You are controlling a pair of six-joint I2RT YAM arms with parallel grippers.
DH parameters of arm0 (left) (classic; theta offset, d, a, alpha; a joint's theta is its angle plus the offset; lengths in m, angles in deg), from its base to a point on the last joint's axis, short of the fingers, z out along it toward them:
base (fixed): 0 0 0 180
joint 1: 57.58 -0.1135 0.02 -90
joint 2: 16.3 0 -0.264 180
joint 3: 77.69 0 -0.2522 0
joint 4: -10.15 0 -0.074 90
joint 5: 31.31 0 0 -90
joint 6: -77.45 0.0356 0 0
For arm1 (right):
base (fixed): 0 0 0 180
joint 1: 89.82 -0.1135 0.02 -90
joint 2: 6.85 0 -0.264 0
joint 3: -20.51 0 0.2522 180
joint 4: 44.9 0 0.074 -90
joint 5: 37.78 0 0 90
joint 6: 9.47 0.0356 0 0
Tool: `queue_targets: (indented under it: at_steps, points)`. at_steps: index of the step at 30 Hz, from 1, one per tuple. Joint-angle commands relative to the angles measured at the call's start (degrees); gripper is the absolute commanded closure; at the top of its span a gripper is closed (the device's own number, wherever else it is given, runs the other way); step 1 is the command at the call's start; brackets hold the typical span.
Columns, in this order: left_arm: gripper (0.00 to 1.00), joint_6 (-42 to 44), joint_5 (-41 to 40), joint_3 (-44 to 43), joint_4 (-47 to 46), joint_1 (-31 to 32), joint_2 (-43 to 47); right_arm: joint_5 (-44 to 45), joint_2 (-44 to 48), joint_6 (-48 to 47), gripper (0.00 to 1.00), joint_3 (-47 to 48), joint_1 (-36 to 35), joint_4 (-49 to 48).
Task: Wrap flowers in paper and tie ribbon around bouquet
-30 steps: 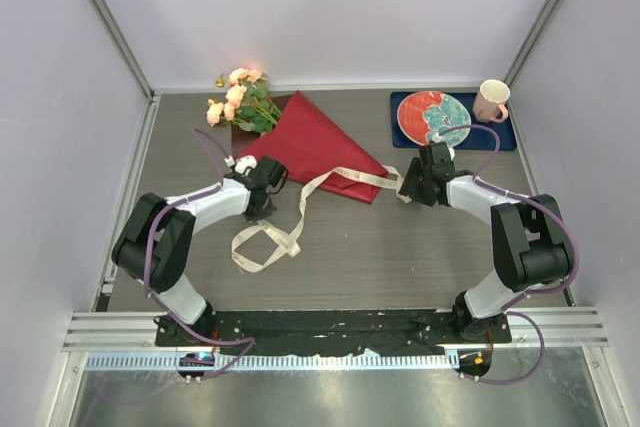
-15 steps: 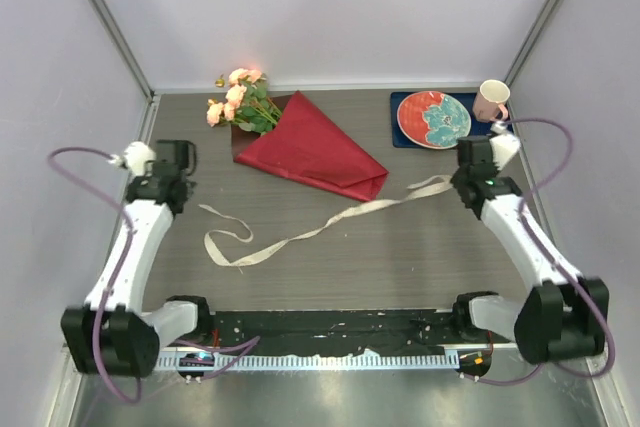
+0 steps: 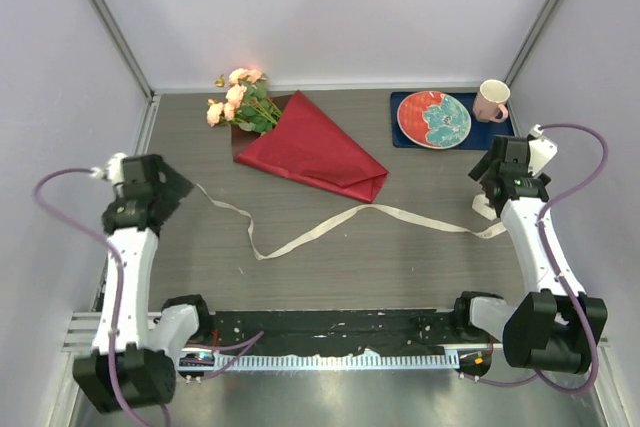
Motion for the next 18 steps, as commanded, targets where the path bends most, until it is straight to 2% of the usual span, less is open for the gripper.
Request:
queue_targets:
  at_steps: [1, 2, 3, 6, 10, 12, 14, 15, 18]
  points:
    - [0.00, 0.2, 17.2, 6.5, -0.9, 13.7, -7.1, -9.8, -0.6, -2.5, 0.09, 0.0, -2.3, 0.3]
    - [0.00, -1.6, 15.0, 7.8, -1.1, 17.6, -7.4, -10.9, -1.1, -2.5, 0.09, -0.3, -5.1, 0.3]
    - [0.00, -5.8, 13.3, 9.3, -2.4, 24.1, -7.3, -11.4, -1.5, -2.4, 0.08, -0.8, -6.5, 0.3]
    - [0.00, -12.2, 12.9, 14.8, -6.9, 31.6, -9.2, -11.7, -3.8, 0.4, 0.08, -2.3, -10.9, 0.0]
    - [0.00, -19.6, 14.7, 17.3, -11.9, 38.4, -16.6, -15.4, -8.3, 4.0, 0.08, -2.3, -11.0, 0.0]
    - [0.00, -20.3, 12.9, 16.6, -15.2, 41.7, -21.5, -15.0, -8.5, 5.6, 0.07, -2.5, -11.0, -0.5]
    - [0.03, -20.2, 12.7, 16.3, -16.6, 41.7, -25.1, -14.7, -8.7, 5.7, 0.07, -2.5, -10.8, -0.6]
    - [0.23, -20.1, 12.0, 15.9, -16.9, 40.8, -26.4, -14.7, -8.6, 5.7, 0.07, -2.5, -10.8, -0.7]
    - [0.63, -18.3, 12.8, 17.3, -18.4, 34.6, -28.4, -16.4, -7.8, 5.3, 0.07, -3.3, -9.1, -0.6]
